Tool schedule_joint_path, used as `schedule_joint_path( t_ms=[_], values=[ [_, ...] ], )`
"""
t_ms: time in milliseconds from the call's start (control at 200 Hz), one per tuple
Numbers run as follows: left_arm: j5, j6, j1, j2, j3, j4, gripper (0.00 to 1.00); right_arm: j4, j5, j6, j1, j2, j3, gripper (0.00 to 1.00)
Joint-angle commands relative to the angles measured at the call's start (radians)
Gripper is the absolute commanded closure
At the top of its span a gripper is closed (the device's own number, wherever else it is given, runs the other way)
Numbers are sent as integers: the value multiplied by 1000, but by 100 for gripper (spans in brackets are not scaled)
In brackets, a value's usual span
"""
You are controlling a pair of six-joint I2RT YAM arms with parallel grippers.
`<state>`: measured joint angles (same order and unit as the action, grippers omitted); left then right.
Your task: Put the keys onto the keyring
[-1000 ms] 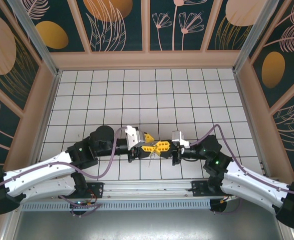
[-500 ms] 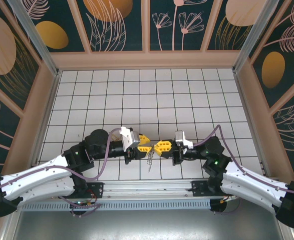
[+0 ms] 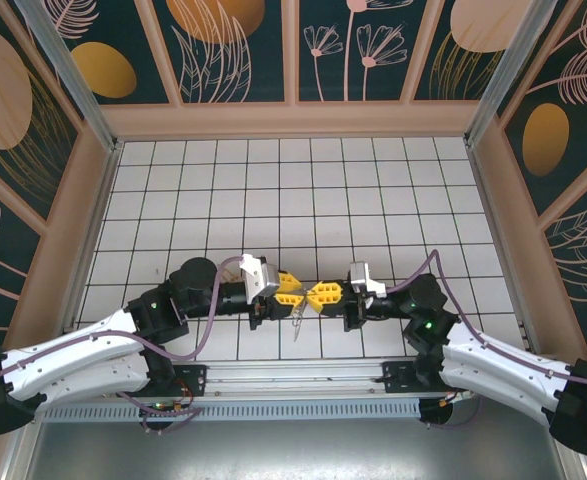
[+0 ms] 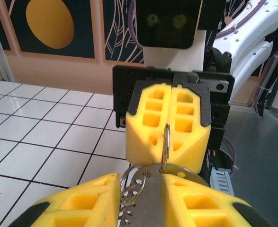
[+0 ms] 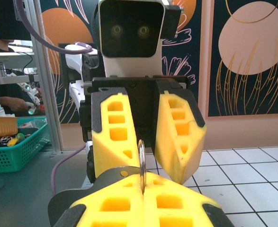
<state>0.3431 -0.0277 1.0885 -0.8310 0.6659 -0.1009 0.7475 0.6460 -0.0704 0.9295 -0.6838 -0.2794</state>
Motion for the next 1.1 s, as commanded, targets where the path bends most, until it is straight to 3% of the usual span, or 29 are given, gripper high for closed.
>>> schedule_joint_path(
  t_ms=[0, 360, 1096],
  values=[
    [25, 8, 0, 16, 37, -20, 72, 81, 15, -16, -1, 5, 11, 100],
    [75, 30, 0, -49, 78, -34, 74, 87, 26, -20, -1, -7, 7, 100],
    [75, 38, 0, -26, 91, -5, 80, 102, 14, -19, -1, -3, 18, 100]
  ],
)
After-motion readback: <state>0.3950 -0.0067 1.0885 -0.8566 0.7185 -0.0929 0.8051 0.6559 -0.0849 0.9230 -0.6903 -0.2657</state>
